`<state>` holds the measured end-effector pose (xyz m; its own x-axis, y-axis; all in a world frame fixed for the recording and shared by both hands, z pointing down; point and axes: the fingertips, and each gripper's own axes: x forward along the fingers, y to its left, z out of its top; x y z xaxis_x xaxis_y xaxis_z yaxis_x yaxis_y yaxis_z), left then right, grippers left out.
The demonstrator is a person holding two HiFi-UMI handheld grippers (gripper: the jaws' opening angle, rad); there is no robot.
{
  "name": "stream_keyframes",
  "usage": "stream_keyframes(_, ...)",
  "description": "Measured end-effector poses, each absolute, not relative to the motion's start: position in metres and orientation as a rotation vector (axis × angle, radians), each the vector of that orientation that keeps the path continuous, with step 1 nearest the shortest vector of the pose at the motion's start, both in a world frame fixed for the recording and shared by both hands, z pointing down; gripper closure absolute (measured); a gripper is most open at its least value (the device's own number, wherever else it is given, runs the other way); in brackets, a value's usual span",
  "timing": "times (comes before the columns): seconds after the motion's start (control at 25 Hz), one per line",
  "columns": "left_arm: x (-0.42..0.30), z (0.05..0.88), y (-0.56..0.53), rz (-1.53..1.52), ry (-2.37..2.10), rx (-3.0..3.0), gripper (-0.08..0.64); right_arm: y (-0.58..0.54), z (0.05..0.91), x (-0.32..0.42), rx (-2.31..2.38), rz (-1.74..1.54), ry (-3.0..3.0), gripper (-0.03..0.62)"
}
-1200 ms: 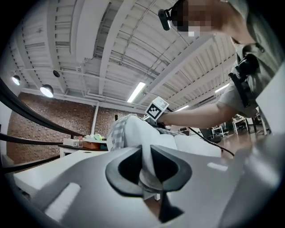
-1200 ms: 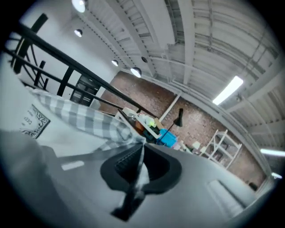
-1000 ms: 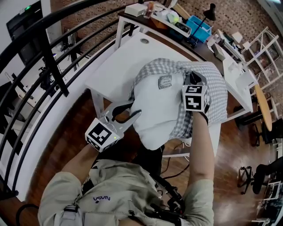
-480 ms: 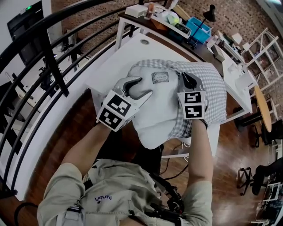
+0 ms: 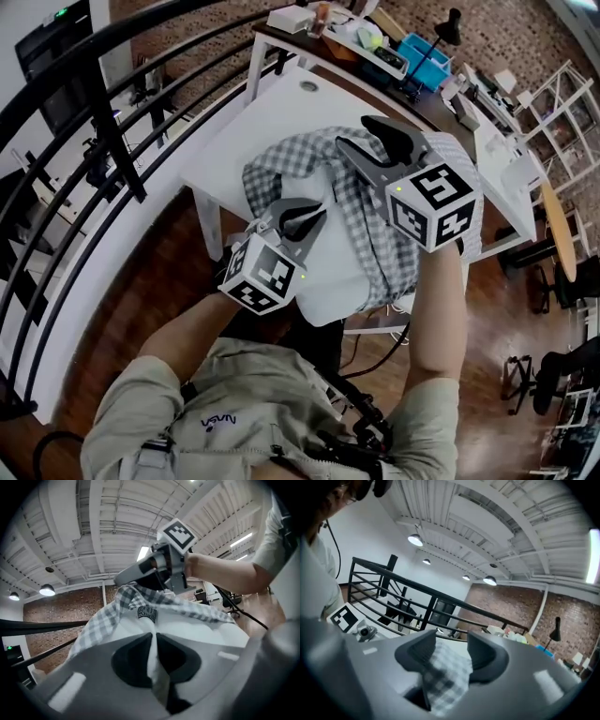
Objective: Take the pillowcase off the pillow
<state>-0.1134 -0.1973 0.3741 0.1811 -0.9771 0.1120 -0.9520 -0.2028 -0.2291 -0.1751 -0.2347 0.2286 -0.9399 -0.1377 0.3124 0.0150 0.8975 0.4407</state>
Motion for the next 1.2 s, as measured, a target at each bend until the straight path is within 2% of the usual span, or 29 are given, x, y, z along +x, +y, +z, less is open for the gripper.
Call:
stream_keyframes(0.24,-0.101,0.359,-0.182,-0.435,1.839,-2.216,0.54,-0.245,0.315,-0.222,-0.031,-0.727,-2.294,0.39)
stream_keyframes(0.36,-0.11,0.357,-0.174,-0.427,1.85,-2.193,0.54,-0.272,0.324,-0.227,0.101,-0.726,-2.243,0.577)
stream_keyframes(0.4,-0.112,0.355,-0.17,-0.414,1.844,-2.19,0.54,-0.285,0.316,-0.228,0.191,-0.746,-2.257,0.584)
stream_keyframes(0.88,-0.138,0.287,-0.141,-0.163,1.77,-2.185,0.54,-0.457,0.276,-0.159,0.907,-0.847,-1.99,0.583)
stream_keyframes(1.04,-0.182,0.305,-0.165,-0.08,1.876,-2.289,0.54,-0.505,0.288,-0.114,1.053,-0.672,-1.95,0.583)
stream_keyframes(1.2,-0.216,0.329,-0.216,-0.219,1.891,-2.317,0.538,-0.493,0.291,-0.113,1.036,-0.638,-2.071,0.572)
